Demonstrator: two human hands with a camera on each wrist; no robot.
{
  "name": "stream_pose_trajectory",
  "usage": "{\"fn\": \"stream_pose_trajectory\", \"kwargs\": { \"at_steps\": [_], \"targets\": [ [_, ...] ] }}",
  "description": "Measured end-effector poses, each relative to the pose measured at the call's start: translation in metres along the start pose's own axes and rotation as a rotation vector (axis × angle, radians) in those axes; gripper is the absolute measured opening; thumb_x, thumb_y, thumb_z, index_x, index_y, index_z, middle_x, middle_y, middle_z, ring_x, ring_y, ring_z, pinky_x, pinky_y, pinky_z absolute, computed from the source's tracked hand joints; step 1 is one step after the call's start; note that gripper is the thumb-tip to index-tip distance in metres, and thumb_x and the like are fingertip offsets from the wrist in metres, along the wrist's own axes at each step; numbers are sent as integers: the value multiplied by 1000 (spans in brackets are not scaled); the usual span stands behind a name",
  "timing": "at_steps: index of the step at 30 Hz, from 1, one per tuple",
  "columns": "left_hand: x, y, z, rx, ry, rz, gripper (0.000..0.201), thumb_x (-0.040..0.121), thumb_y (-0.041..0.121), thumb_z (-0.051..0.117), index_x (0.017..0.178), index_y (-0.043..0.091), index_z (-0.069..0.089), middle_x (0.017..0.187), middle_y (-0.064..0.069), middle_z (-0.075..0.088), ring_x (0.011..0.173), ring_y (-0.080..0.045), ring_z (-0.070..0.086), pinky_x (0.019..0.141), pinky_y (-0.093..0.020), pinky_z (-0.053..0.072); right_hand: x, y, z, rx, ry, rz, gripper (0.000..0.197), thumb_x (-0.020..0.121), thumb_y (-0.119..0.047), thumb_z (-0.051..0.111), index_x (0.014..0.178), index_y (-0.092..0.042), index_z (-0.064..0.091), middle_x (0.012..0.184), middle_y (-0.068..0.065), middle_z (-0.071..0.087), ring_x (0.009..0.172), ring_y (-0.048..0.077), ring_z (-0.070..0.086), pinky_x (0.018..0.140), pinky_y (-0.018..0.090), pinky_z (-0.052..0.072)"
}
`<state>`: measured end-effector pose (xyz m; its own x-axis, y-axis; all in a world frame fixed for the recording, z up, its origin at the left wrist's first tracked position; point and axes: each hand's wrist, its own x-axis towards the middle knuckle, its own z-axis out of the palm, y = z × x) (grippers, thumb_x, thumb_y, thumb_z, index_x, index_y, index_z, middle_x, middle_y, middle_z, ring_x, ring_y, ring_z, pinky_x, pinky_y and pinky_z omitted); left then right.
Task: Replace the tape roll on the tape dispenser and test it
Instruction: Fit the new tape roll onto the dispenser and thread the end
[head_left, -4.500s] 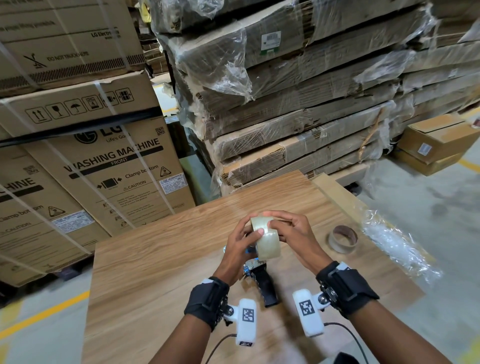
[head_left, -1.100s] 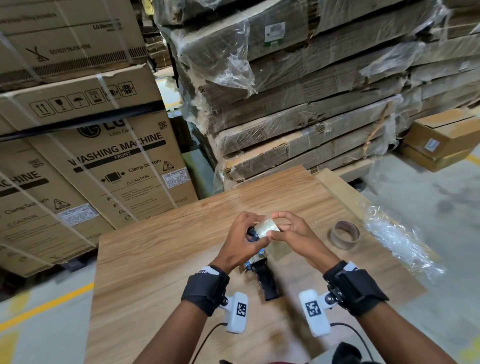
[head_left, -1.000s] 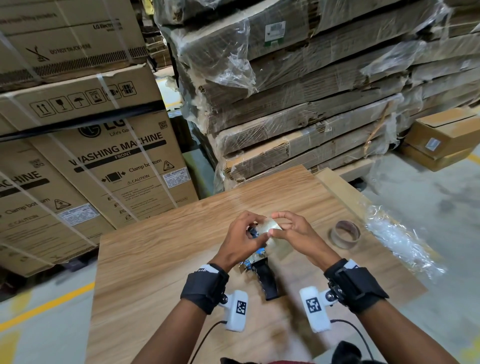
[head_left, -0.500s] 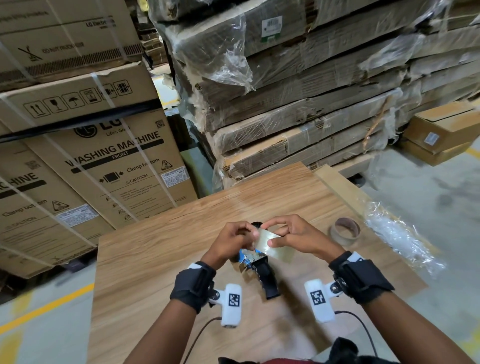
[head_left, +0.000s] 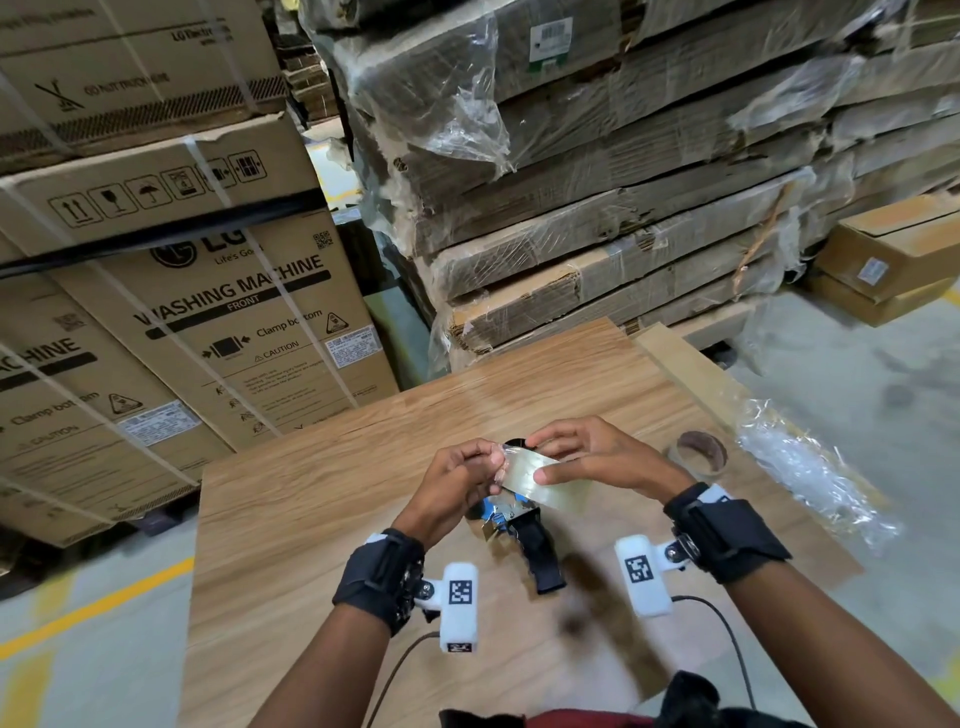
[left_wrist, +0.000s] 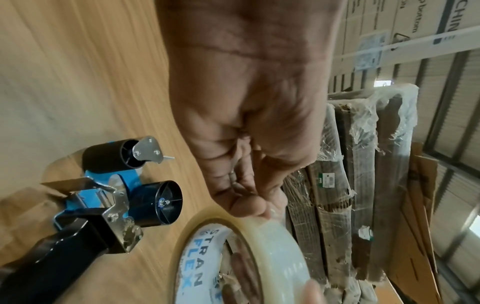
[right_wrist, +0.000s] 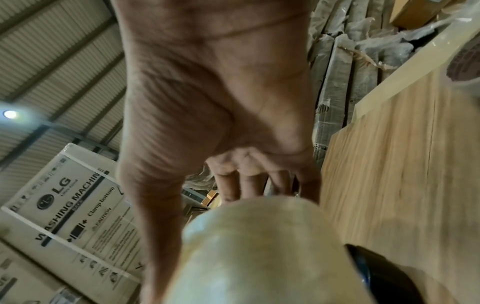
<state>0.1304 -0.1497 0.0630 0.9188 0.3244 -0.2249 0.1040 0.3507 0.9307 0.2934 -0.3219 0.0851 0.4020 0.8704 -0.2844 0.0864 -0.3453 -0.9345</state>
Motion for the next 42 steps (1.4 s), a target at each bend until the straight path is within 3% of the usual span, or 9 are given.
{"fn": "stream_pose_trajectory", "kwargs": {
  "at_steps": [4,8,11,16,22,25,28,33,42],
  "targets": [
    [0,-4,-5,-89,-41,1,9,97,1,57,89,2,62,73,-6,57,61,-11,50,57,-17,46,2,2,-6,-43,-193,149,57,75,-48,84,128,-33,69,124,5,73,108,14,68,90,32,50],
    [2,-8,-12,-96,-47,-36,11,97,-1,55,90,1,63,72,-6,61,61,-12,54,62,-20,50,15,5,-10,-80,-181,160,74,74,-30,91,141,-24,58,136,-2,66,126,10,61,99,24,49],
    [11,-14,-23,293,75,14,12,95,1,64,87,7,70,72,0,68,62,-9,62,64,-21,53,32,11,-11,-332,-60,108,98,57,-39,96,145,-25,54,146,-10,56,137,12,51,115,33,41],
    [35,-25,-38,748,236,97,8,92,16,71,91,15,79,89,-1,78,81,-13,68,81,-36,55,63,16,-10,-465,31,76,104,63,-20,94,153,-23,42,153,0,48,139,20,45,114,34,39],
    [46,-26,-46,740,367,37,12,93,9,68,101,5,75,99,-13,74,85,-21,66,63,-16,54,95,27,-6,-507,47,67,114,60,-21,93,157,-25,33,157,7,43,145,28,36,116,37,35],
    [52,-27,-51,751,407,4,12,91,17,70,103,15,74,99,-7,74,95,-25,68,84,-34,58,107,32,-1,-517,34,61,113,62,-20,93,158,-23,33,158,7,41,145,28,34,112,33,33],
    [55,-26,-51,756,377,-34,19,90,16,69,108,18,72,99,-3,70,100,-25,66,94,-41,55,116,37,4,-526,23,63,115,62,-20,95,158,-21,32,159,6,39,146,26,32,108,26,30],
    [62,-27,-47,802,335,-67,30,90,17,71,120,15,68,108,-2,68,95,-7,56,85,-22,40,121,42,13,-575,2,74,118,62,-20,94,160,-18,29,163,8,33,148,27,28,115,29,29],
    [76,-26,-38,906,213,-55,49,93,15,67,140,19,54,132,-9,60,124,-20,54,102,-32,42,117,47,14,-591,-6,74,122,58,-28,99,159,-15,31,164,8,33,149,28,32,122,36,31]
  ]
}}
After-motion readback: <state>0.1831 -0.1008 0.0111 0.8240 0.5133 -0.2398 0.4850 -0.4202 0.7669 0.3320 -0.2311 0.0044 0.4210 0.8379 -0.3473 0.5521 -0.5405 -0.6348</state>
